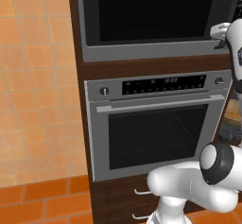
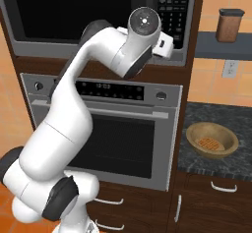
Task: Open the microwave, place the bowl with waffle inside the microwave, then close the microwave door and turn it on.
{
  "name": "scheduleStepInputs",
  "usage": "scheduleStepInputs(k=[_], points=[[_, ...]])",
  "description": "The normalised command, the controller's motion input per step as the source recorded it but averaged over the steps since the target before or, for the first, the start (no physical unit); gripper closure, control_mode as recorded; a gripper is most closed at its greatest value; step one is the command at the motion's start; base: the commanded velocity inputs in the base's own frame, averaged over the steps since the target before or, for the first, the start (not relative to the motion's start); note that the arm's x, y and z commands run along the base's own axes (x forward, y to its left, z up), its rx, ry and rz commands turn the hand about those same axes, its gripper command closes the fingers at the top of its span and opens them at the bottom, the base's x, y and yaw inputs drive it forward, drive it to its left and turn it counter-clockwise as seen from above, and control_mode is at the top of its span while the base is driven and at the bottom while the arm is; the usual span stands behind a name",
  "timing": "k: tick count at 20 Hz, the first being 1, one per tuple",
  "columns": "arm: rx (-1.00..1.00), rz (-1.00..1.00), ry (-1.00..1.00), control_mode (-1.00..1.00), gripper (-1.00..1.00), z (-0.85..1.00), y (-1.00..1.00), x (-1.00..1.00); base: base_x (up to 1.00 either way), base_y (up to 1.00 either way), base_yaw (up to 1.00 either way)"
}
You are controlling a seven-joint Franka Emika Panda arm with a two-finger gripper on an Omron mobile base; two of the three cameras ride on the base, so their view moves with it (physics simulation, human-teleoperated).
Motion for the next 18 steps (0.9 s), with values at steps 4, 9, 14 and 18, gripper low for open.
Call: scheduleStepInputs(k=[4,9,14,18], points=[[-0.16,0.04,-0.27,-1.00,-1.00,-0.30,0.00,0.38,0.00,0.00,0.00],[-0.14,0.00,-0.16,-1.00,-1.00,-0.23,0.00,0.54,0.00,0.00,0.00],[-0.10,0.00,0.00,-1.00,-1.00,-0.16,-0.02,0.96,0.00,0.00,0.00],[-0.14,0.00,0.01,-1.00,1.00,-0.34,0.02,1.00,0.00,0.00,0.00]])
